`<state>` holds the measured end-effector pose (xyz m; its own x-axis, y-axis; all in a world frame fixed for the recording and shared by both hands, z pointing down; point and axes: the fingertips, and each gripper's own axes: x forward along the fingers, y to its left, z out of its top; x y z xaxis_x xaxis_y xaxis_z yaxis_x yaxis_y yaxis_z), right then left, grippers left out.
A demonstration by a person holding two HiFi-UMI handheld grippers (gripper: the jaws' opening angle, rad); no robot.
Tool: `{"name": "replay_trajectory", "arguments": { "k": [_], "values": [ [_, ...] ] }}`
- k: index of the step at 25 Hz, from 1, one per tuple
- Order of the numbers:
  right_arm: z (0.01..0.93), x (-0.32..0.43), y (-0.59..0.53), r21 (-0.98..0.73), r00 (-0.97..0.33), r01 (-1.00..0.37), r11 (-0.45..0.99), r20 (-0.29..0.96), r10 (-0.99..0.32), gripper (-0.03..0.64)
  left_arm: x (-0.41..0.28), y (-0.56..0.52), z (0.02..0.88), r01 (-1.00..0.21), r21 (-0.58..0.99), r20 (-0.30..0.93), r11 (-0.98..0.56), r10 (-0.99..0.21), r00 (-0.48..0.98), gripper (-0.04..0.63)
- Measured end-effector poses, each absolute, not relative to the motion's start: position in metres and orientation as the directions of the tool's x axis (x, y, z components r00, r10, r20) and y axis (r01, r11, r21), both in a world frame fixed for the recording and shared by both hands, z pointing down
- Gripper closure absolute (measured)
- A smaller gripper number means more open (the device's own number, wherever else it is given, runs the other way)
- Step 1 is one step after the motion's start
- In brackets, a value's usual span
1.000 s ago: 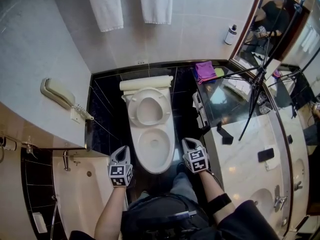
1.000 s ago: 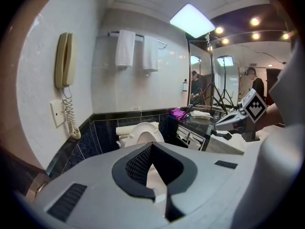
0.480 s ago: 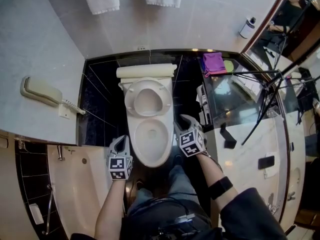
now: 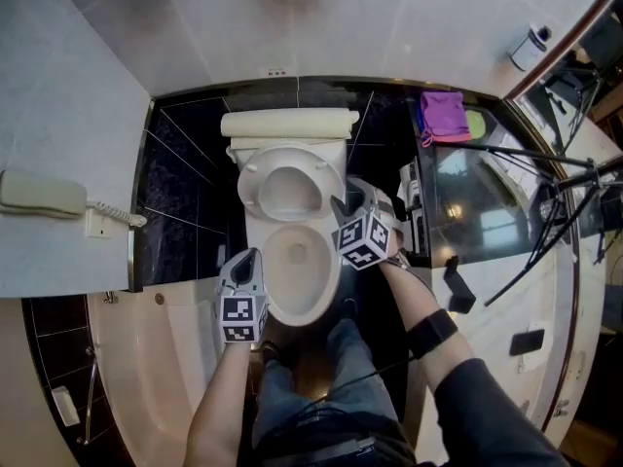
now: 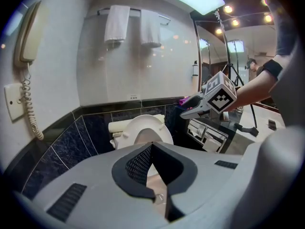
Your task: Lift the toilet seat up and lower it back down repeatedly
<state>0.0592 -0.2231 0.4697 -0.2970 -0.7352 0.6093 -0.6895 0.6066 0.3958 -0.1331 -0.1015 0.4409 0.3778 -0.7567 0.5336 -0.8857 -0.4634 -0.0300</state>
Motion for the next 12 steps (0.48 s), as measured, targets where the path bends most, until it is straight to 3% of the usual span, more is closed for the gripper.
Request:
{"name": "replay_trajectory", "arguments": {
  "k": [12],
  "values": [
    [0.52, 0.029, -0.309, 0.448, -0.338, -0.595, 0.667, 0.613, -0.714, 0.368, -0.119, -0.149, 0.491, -0.908, -0.028, 0.55, -0.418, -0.765, 0.335, 0.595]
  ]
}}
